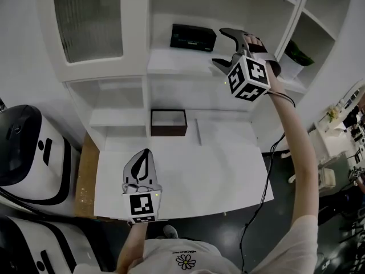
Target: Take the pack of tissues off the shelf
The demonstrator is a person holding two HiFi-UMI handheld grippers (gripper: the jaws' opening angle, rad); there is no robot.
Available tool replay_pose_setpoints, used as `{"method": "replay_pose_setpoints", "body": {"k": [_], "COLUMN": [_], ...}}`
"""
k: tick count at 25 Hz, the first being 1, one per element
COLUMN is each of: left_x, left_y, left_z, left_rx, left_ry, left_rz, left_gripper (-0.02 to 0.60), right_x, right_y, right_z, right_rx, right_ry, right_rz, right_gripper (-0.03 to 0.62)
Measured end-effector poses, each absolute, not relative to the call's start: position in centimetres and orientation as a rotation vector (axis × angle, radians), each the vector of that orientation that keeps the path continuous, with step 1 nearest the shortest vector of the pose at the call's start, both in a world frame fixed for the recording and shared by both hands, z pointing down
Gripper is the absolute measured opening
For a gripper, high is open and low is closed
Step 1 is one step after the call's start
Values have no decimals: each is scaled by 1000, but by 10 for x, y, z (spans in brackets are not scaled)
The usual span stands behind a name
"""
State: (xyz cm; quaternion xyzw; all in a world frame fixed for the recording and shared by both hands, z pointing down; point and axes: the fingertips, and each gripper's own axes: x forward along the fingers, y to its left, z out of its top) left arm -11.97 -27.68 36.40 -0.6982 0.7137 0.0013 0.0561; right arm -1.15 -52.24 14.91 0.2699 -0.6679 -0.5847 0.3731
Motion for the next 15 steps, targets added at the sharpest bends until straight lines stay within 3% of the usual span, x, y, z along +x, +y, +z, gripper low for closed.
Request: {"method": "replay_pose_setpoints", "body": {"k": [15], "left_x": [-146], "left_y": [-296], "left_z": [384], "left_rx": [-2041], "left_ry": [2265], "left_rz": [-124], "left_gripper": [-2], "right_x": [-20], "right_y": [-627], "right_z": [182], "right_rx": [527], "right_ry": [-1589], "right_rz": [-1400], "right_gripper": [365]}}
